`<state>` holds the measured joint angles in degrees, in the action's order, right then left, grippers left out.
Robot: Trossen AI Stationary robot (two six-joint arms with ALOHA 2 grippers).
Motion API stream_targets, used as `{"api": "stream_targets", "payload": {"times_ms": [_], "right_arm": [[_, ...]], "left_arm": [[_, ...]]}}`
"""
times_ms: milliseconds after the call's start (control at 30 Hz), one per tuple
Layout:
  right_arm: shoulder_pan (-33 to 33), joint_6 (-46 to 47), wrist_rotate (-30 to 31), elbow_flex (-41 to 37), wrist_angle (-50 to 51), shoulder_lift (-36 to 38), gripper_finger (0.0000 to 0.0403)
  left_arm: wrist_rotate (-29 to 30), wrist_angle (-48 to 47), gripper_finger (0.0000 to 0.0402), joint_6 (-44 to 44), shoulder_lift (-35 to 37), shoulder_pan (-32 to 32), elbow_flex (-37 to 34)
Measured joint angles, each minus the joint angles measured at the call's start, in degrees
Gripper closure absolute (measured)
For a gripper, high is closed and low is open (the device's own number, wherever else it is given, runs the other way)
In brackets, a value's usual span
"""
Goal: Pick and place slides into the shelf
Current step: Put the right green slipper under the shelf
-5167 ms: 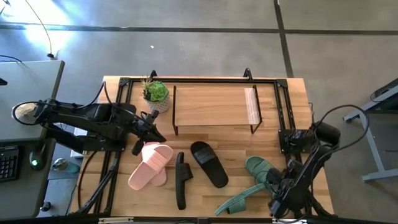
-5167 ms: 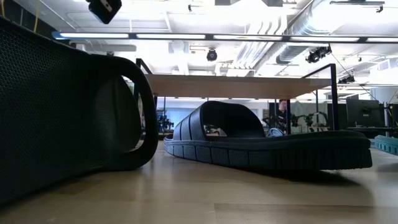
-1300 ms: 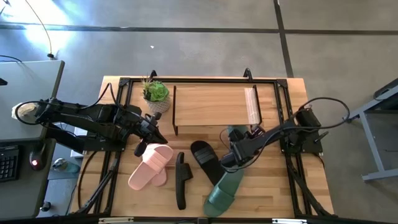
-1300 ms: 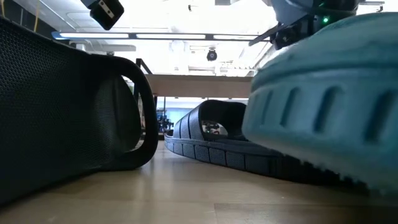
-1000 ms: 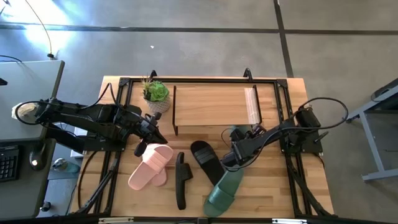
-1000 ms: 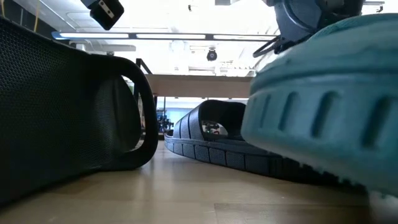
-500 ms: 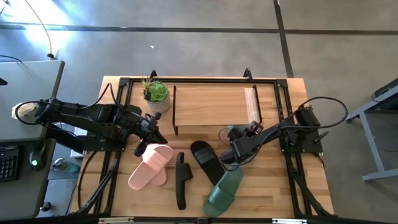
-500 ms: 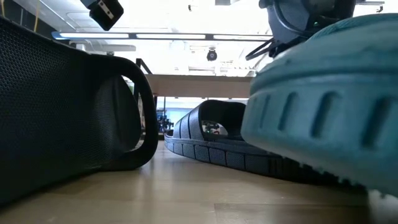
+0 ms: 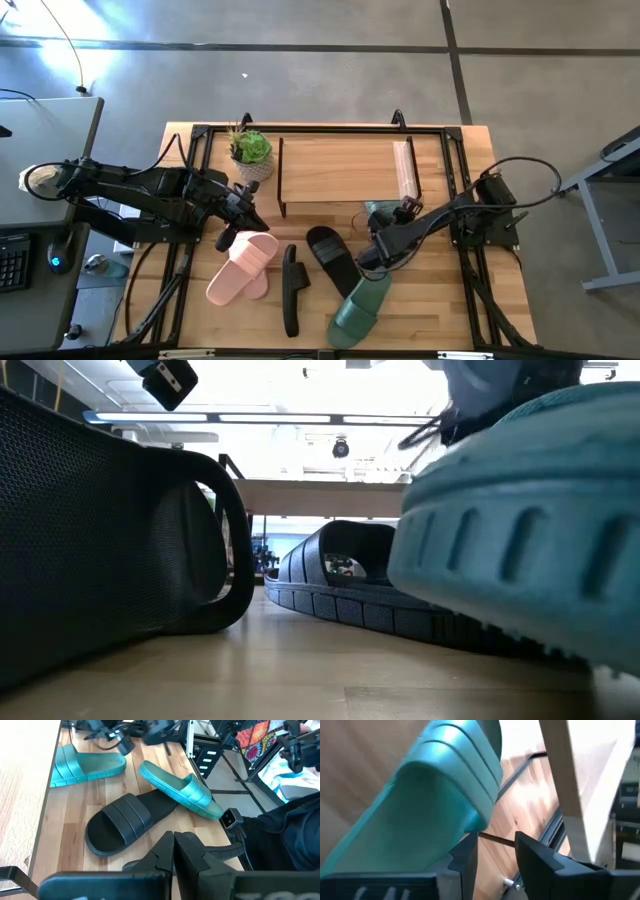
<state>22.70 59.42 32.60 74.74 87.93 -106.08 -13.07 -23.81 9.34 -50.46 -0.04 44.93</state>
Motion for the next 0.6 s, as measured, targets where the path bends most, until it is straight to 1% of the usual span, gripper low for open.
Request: {"api": "stream_targets", "payload": {"times_ms": [133, 200, 300, 400, 500, 600], "right_arm": [[5.1, -1.2, -1.1, 3.0, 1.5, 1.1, 0.0281], [8.3, -1.4, -3.8, 4.0, 1.4, 2.5, 0.0281], [13.4, -0.1, -9.5, 4.7, -1.5, 4.9, 0.0281], [18.9, 4.5, -12.4, 3.9, -8.8, 7.8, 0.029], [23.7, 11.3, -14.7, 2.2, -16.1, 9.4, 0.0316], [26.7, 19.5, -17.1, 0.2, -16.8, 9.2, 0.0355]], "left_arm": [[0.0, 0.0, 0.0401, 0.0, 0.0, 0.0, 0.0], [0.0, 0.0, 0.0401, 0.0, 0.0, 0.0, 0.0], [-0.7, 0.1, 0.0401, -0.1, 0.0, 0.0, 0.0], [-1.7, 0.1, 0.0401, -0.1, 0.0, 0.0, 0.0], [-1.9, 0.1, 0.0401, -0.3, 0.0, 0.0, 0.0], [-1.9, 0.1, 0.0401, -0.7, 0.0, 0.0, 0.0]]}}
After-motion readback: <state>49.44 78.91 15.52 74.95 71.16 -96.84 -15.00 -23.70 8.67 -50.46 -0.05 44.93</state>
